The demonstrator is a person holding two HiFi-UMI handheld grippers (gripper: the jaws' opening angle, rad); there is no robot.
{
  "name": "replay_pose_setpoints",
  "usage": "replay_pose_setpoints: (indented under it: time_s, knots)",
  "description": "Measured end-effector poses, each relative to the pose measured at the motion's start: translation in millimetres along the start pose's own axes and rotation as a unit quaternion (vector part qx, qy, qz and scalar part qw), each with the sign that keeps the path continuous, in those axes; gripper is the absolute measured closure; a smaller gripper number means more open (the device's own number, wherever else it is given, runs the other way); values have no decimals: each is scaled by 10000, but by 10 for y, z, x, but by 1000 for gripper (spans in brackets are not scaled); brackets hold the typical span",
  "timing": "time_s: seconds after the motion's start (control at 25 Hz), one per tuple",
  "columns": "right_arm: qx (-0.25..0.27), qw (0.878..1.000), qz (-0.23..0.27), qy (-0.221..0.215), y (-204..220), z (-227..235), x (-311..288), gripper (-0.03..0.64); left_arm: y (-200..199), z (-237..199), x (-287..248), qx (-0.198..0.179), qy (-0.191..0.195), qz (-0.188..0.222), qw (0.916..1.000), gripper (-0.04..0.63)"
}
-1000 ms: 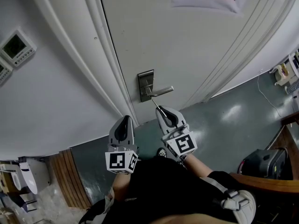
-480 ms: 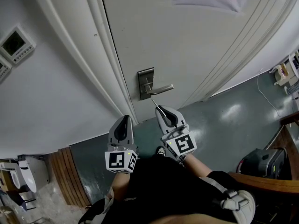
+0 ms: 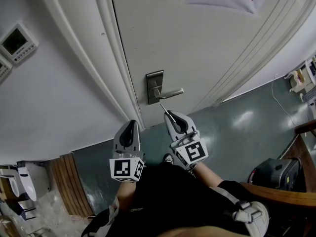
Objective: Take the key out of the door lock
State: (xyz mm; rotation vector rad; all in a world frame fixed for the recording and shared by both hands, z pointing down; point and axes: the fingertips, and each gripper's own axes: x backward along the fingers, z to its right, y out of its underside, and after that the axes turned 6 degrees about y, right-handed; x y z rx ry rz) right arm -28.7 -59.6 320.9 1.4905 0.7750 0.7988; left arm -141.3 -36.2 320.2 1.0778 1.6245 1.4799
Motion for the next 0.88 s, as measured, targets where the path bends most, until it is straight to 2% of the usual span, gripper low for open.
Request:
replay_pose_setpoints:
  time_s: [0.88]
  knots:
    - [-96, 9999, -78, 31, 55, 46, -27, 586, 60, -30, -53, 52, 26, 10, 10000, 566]
